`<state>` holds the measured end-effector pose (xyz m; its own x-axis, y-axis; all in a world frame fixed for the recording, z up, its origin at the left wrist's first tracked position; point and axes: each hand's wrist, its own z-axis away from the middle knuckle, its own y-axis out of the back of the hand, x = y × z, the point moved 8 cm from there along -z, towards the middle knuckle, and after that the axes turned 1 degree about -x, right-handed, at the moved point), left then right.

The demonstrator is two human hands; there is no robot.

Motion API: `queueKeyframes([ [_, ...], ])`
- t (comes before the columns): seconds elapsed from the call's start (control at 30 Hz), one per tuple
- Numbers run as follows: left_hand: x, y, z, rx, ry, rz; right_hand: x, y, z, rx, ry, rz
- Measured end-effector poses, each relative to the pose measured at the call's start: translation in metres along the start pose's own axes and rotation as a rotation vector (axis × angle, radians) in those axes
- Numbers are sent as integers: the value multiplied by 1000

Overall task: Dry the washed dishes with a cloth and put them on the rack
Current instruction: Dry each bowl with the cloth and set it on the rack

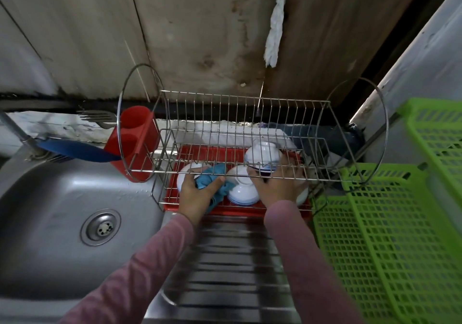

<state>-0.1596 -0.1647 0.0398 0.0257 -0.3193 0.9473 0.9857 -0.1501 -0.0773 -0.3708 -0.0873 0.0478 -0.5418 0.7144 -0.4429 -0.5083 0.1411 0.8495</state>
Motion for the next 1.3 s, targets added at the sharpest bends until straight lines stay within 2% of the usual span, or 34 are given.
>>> queueKeyframes([
  [0.1, 2, 0, 11, -3, -17, 47, -7, 5, 20, 105, 97, -8],
  [0.23, -1, 4, 30, 23, -61, 57, -1, 0, 59, 190, 265, -290],
  [0.33, -10, 13, 47, 54, -71, 86, -1, -8, 74, 91, 318, -442],
  [0.4, -16, 23, 60, 85, -87, 98, 2, -19, 82, -16, 317, -473],
  [0.6, -35, 62, 106, 172, -106, 154, 2, -51, 115, -179, 331, -631],
  [0.87, -36, 124, 141, 250, -108, 203, -38, -92, 171, -327, 407, -568],
  [1.07, -28, 219, 170, 337, -158, 207, -108, -136, 231, -405, 460, -569],
  [1.3, -23, 406, 225, 509, -230, 187, -215, -235, 341, -486, 558, -539],
])
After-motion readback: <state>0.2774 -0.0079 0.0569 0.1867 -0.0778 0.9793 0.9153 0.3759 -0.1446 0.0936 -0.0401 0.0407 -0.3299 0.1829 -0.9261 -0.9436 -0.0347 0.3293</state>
